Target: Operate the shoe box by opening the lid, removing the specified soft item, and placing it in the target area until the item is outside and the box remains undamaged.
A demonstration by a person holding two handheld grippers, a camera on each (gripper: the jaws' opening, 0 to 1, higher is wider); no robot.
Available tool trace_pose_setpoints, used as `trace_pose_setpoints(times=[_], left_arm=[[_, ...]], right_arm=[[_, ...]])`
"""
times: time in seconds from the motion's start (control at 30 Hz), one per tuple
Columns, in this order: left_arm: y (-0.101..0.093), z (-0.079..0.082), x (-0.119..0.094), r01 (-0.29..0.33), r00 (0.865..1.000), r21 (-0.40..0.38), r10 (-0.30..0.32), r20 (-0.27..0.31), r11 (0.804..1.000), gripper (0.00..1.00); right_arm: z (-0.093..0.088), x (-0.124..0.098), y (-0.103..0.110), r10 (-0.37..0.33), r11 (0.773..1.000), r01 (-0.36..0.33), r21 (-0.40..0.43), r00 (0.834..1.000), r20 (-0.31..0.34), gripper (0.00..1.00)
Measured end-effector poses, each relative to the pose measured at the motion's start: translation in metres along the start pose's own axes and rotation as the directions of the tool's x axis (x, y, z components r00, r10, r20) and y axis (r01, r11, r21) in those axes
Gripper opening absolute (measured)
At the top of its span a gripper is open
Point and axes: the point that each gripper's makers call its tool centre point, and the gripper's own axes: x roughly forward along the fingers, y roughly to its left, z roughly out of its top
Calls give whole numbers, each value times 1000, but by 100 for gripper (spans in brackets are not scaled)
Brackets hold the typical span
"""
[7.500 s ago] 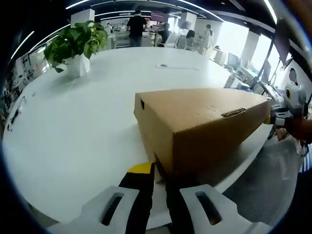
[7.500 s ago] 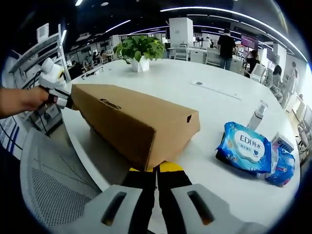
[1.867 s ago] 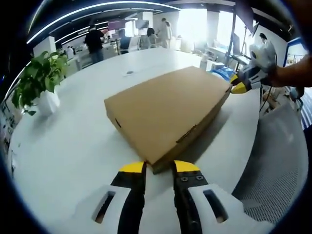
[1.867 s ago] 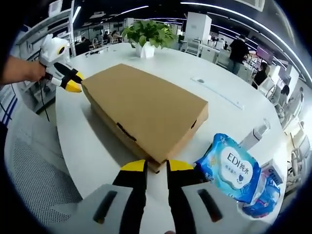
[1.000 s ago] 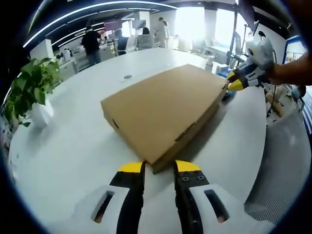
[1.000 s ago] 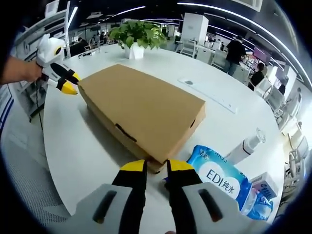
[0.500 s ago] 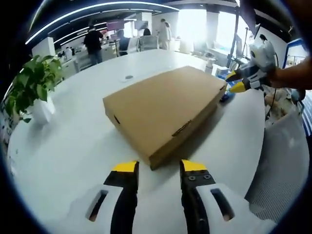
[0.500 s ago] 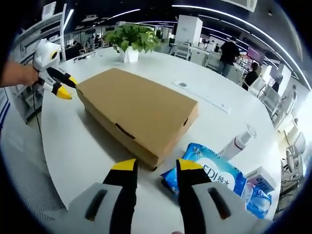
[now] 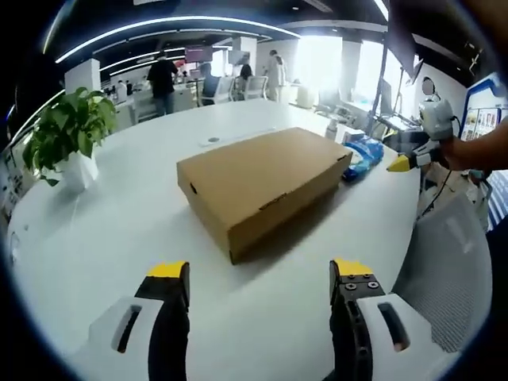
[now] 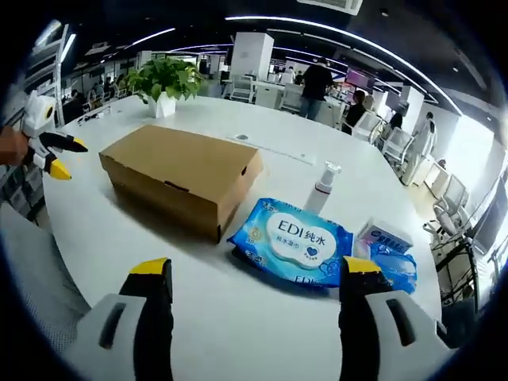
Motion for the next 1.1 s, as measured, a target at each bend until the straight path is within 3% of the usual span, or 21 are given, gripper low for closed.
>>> trace_pose_setpoints(times=[0.23, 0.4, 0.7, 0.8, 1.1], left_arm=[[-16, 5, -20, -6, 999, 2, 6, 36, 1000, 72], [-28, 0, -34, -9, 999, -2, 9, 51, 1000, 72], [-50, -24, -50, -13, 996, -45, 17, 86, 999, 77], [-58, -36, -53, -8, 998, -49, 11, 67, 999, 76], [-77, -50, -55, 20, 998, -77, -15, 59, 997, 76]], right_arm=[[-5, -27, -4, -50, 999, 49, 18, 998, 24, 83], [-10, -45, 4, -62, 998, 60, 32, 997, 52, 85], [-30, -66, 35, -37, 999, 35, 30, 997, 69, 85], [-34, -71, 38, -39, 999, 37, 36, 997, 67, 85], [-29, -77, 37, -52, 998, 51, 25, 995, 85, 83]])
